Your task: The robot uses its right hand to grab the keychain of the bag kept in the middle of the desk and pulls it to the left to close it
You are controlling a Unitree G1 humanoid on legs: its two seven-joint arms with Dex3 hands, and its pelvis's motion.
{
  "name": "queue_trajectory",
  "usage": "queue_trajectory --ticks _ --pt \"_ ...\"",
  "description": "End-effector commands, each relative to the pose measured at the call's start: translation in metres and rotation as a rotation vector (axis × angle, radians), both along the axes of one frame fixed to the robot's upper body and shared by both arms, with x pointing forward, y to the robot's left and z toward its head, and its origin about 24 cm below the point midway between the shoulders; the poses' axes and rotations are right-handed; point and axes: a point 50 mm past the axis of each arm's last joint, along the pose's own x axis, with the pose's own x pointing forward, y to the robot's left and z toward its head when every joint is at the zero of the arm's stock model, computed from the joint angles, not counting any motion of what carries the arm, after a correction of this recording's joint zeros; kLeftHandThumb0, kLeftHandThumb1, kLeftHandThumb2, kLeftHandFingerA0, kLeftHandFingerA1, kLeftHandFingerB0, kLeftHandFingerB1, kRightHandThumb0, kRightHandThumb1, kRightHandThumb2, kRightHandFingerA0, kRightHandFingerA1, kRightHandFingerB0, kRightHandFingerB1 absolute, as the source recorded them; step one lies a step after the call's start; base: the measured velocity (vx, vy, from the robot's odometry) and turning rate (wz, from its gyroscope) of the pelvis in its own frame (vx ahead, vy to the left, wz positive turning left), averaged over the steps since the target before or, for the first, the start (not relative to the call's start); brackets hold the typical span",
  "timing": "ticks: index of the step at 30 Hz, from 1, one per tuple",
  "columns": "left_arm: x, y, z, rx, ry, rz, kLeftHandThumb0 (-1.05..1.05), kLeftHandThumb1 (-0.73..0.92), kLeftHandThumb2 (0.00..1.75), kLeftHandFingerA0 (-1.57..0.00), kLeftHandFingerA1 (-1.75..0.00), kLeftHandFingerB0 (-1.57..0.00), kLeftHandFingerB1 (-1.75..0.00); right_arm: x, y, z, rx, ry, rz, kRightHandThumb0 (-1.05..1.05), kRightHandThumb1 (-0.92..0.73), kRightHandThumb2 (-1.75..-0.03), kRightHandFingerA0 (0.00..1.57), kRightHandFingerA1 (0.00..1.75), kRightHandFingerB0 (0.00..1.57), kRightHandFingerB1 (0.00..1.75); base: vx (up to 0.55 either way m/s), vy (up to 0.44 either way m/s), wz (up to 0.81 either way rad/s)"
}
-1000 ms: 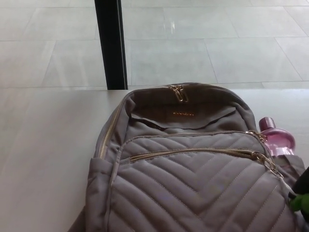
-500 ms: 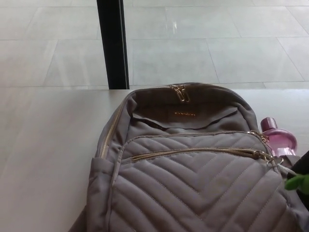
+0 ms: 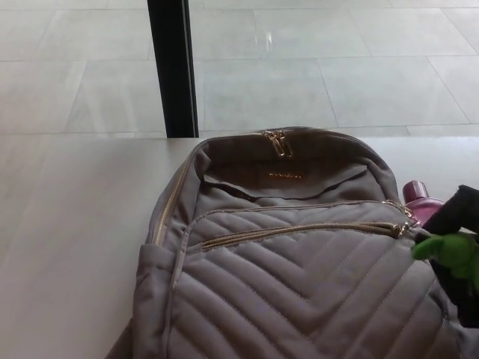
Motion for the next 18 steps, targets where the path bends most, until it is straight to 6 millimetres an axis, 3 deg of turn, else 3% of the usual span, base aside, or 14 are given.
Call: queue_trajectory --ticks 1,5,6,7,10,11,12,18 --pt "0.001 0.005 0.006 0.031 -0.028 -0.006 -1.0 0.92 0.95 -0.59 -0.57 -0.5 -0.46 0.015 0.027 0.012 -0.004 0.043 0.091 -0.16 -0.56 -1.27 0.88 1.75 0.66 1.75 0.0 0.0 0.0" --pt "0.002 0.006 0.006 0.031 -0.025 0.0 -0.98 0.92 0.93 -0.59 -0.56 -0.51 -0.46 0.032 0.049 0.018 -0.014 0.022 0.161 -0.14 -0.56 -1.25 0.85 1.75 0.74 1.68 0.0 0.0 0.0" --pt "0.003 0.006 0.006 0.031 -0.025 -0.001 -1.02 0.87 1.02 -0.61 -0.58 -0.5 -0.48 0.035 0.054 0.02 -0.027 0.019 0.174 -0.17 -0.51 -1.3 0.88 1.75 0.76 1.7 0.0 0.0 0.0" --pt "0.003 0.006 0.006 0.032 -0.026 -0.004 -0.95 0.92 0.93 -0.61 -0.57 -0.51 -0.45 0.038 0.059 0.022 -0.043 0.018 0.188 -0.15 -0.49 -1.31 0.92 1.75 0.75 1.73 0.0 0.0 0.0" --pt "0.003 0.007 0.007 0.034 -0.027 -0.01 -0.98 0.92 0.93 -0.6 -0.56 -0.52 -0.46 0.043 0.066 0.024 -0.078 0.008 0.204 -0.16 -0.47 -1.34 0.94 1.75 0.78 1.71 0.0 0.0 0.0" --pt "0.003 0.007 0.006 0.029 -0.023 -0.011 -1.03 0.86 1.0 -0.62 -0.58 -0.52 -0.48 0.046 0.073 0.023 -0.109 0.012 0.226 -0.16 -0.48 -1.32 0.94 1.75 0.75 1.74 0.0 0.0 0.0" --pt "0.003 0.007 0.007 0.027 -0.024 -0.018 -1.0 0.92 0.95 -0.6 -0.57 -0.5 -0.45 0.049 0.079 0.022 -0.116 0.033 0.232 -0.16 -0.51 -1.3 0.89 1.75 0.77 1.69 0.0 0.0 0.0" --pt "0.003 0.008 0.008 0.03 -0.026 -0.021 -1.01 0.92 0.96 -0.59 -0.56 -0.49 -0.45 0.063 0.096 0.022 -0.168 0.049 0.287 -0.17 -0.48 -1.32 0.89 1.75 0.76 1.67 0.0 0.0 0.0"
